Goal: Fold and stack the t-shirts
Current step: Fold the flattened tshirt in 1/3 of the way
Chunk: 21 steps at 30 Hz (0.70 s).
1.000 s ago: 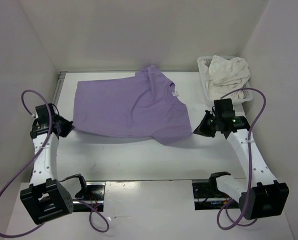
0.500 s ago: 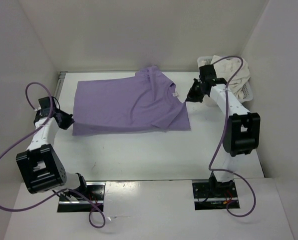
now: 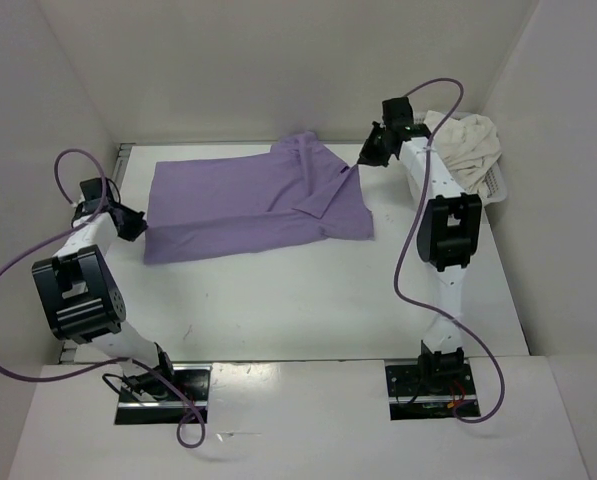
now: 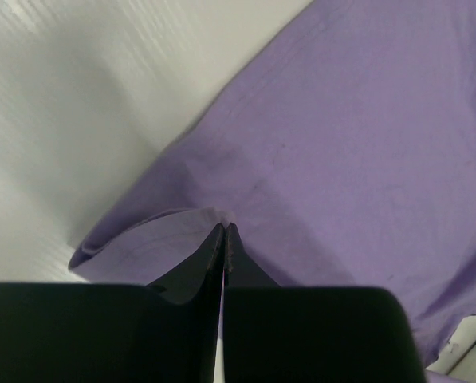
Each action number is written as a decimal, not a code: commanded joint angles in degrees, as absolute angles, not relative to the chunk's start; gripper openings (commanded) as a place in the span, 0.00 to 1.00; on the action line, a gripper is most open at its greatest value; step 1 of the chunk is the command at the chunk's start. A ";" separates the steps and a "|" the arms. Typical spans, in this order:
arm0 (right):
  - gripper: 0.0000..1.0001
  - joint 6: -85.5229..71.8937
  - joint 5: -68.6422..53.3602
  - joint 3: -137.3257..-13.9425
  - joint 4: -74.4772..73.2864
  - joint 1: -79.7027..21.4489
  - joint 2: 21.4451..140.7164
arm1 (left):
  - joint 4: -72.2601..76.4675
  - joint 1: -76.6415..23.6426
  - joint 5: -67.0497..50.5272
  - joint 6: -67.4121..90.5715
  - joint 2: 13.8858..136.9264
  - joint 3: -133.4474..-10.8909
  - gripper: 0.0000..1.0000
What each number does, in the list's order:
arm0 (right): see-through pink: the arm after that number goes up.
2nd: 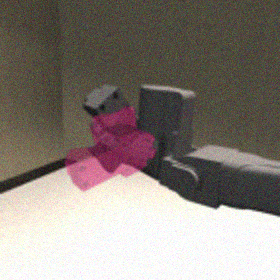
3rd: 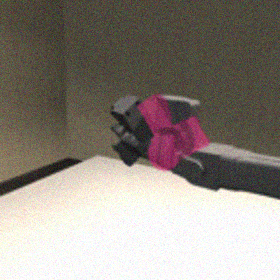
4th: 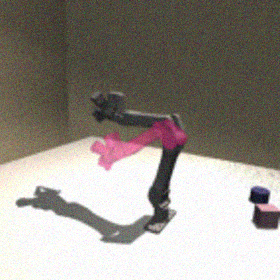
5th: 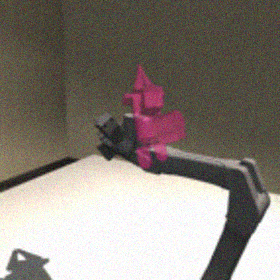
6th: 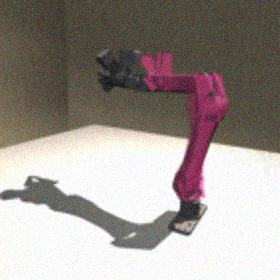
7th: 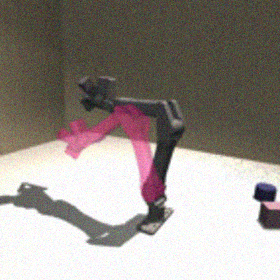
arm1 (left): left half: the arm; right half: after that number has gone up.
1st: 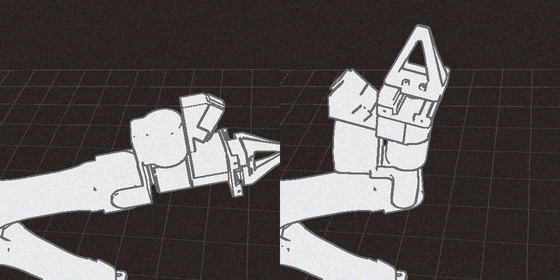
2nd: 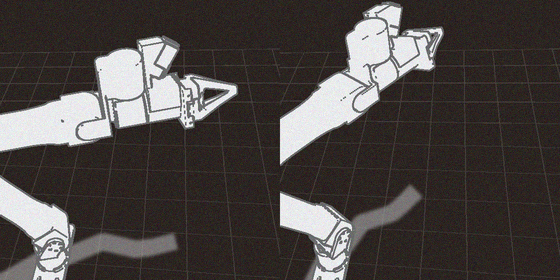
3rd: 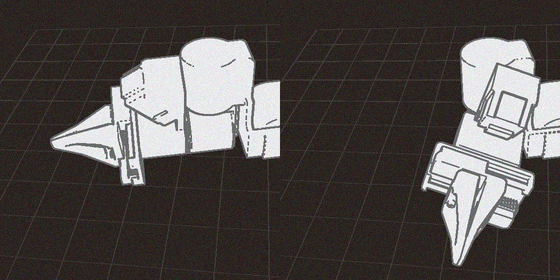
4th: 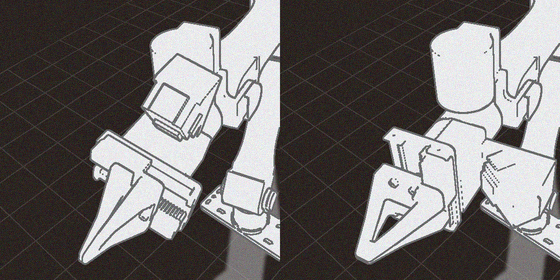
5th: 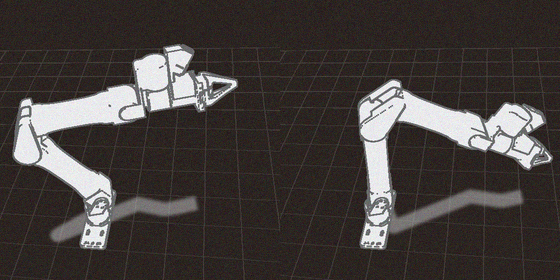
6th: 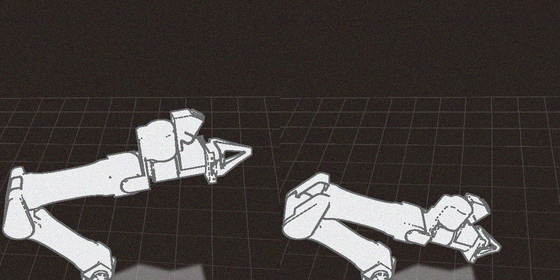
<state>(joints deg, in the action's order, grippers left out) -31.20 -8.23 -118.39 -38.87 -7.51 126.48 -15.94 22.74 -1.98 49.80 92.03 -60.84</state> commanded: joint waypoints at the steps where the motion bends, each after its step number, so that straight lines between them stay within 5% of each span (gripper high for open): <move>1: 0.00 -31.11 -6.94 -125.24 -40.61 -8.44 131.29 | -12.05 23.12 -2.99 50.19 95.62 -63.89 0.00; 5: 0.00 -31.11 -6.94 -132.42 -42.36 -8.44 136.48 | -12.04 23.12 -2.99 49.66 100.36 -65.74 0.00; 8: 0.03 -31.11 -6.94 -137.09 -44.73 -8.44 139.83 | -10.90 23.12 -2.99 49.13 101.42 -65.74 0.15; 12: 0.25 -30.42 -6.94 -137.91 -45.26 -8.44 138.26 | -9.05 23.12 -4.83 49.13 97.92 -64.95 0.49; 17: 0.47 -29.18 -6.94 -119.88 -39.41 -8.44 124.16 | -11.87 24.60 -3.78 46.85 90.29 -61.98 0.58; 19: 0.43 -29.18 -6.42 -107.83 -36.14 -8.44 118.85 | -12.48 25.31 -4.30 47.45 85.55 -55.85 0.58; 21: 0.27 -29.18 -6.42 -101.28 -33.49 -8.44 112.71 | -13.09 25.84 -4.31 47.98 82.98 -52.22 0.52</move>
<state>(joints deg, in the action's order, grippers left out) -29.89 -7.31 -108.36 -39.13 -7.99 123.09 -11.70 24.60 -4.16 48.27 87.53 -56.97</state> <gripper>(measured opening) 0.304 0.536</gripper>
